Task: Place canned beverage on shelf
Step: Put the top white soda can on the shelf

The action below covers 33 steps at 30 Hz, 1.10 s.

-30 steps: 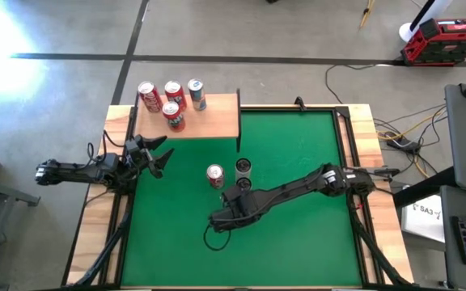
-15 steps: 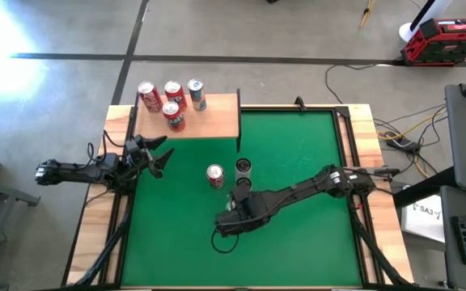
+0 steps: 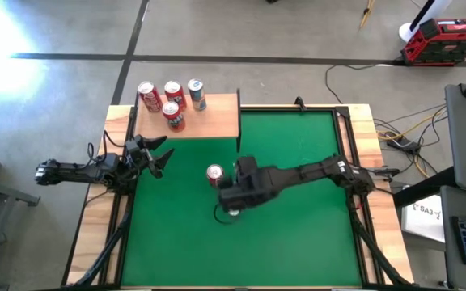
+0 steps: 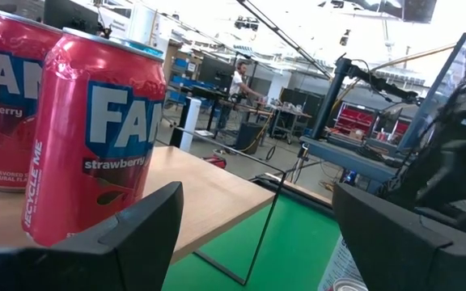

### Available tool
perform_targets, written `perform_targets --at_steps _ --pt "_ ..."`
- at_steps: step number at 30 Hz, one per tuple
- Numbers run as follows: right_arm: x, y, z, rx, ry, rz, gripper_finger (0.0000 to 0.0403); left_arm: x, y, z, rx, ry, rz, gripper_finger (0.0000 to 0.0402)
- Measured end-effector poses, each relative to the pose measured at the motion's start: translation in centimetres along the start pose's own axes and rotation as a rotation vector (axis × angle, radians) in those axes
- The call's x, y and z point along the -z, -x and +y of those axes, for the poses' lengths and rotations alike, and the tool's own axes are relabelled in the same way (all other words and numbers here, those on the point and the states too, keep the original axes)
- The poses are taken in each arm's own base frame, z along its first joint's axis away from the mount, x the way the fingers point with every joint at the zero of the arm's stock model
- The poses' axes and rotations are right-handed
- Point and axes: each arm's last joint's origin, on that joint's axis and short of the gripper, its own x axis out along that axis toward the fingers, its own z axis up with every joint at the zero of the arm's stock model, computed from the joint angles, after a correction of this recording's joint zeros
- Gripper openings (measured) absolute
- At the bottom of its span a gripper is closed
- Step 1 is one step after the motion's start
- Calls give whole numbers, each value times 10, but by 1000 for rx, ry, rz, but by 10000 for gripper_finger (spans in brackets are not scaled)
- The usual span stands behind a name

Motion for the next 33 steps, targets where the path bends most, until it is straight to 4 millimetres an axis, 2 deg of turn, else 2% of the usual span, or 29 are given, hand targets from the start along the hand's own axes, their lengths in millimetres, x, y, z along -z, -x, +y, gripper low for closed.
perform_targets --at_steps 7,11,15,26,33 --pt "-38 -41 -3 86 -85 125 396 0 0 0 0 0 1 302" --pt "-49 -59 -6 123 -124 218 396 0 0 0 0 0 0 302" --pt "-52 -70 -9 154 -143 268 396 0 0 0 0 0 0 302" --pt "-41 -96 -7 171 -197 267 396 0 0 0 0 0 0 302" --pt "-44 -106 -11 206 -241 263 391 0 0 0 0 0 0 302"
